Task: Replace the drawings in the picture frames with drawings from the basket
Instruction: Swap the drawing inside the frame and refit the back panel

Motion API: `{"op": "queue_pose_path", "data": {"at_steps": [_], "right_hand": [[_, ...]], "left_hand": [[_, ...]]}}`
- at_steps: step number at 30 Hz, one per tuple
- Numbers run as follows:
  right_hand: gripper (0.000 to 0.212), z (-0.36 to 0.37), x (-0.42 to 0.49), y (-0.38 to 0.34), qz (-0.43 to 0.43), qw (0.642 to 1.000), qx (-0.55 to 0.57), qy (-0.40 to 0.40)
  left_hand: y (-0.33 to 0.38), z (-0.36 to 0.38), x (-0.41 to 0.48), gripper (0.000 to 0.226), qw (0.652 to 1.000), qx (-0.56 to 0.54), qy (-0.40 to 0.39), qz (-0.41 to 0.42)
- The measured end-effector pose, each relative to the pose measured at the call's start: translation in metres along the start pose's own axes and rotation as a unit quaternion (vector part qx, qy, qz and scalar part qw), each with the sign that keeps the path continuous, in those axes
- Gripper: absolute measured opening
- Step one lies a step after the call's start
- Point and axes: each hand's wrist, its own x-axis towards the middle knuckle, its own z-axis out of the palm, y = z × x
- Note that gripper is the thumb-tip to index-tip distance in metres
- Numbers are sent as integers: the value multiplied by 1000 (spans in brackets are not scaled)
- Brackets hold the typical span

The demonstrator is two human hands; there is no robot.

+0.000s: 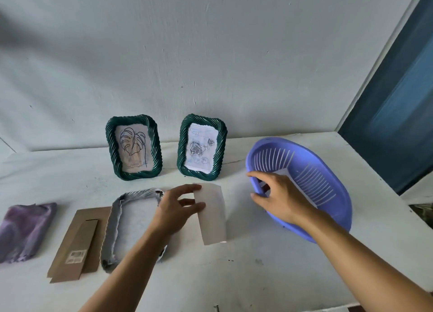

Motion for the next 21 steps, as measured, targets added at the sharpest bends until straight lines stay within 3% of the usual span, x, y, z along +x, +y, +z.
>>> {"op": "queue_pose_path", "data": {"at_steps": [6, 11, 13, 16, 19, 21], "right_hand": [[43, -25, 3, 4, 18, 987, 150, 56], [41, -36, 4, 8, 8, 983, 178, 41], [41, -36, 5, 10, 4, 983, 181, 39], [40, -32, 4, 12, 4, 982, 185, 37], [41, -27, 1, 13, -6, 983, 182, 23], [42, -24, -1, 14, -13, 985, 173, 13]], "left_hand": [[7, 43, 4, 39, 980, -196, -26, -35], [8, 66, 11, 39, 956, -284, -40, -67], [-2, 70, 17, 40, 981, -189, -7, -50], [-20, 72, 21, 40, 995, 81, 46, 41], [-39, 74, 24, 39, 935, 272, 55, 220], [-43, 76, 23, 36, 884, 377, 64, 269]]}}
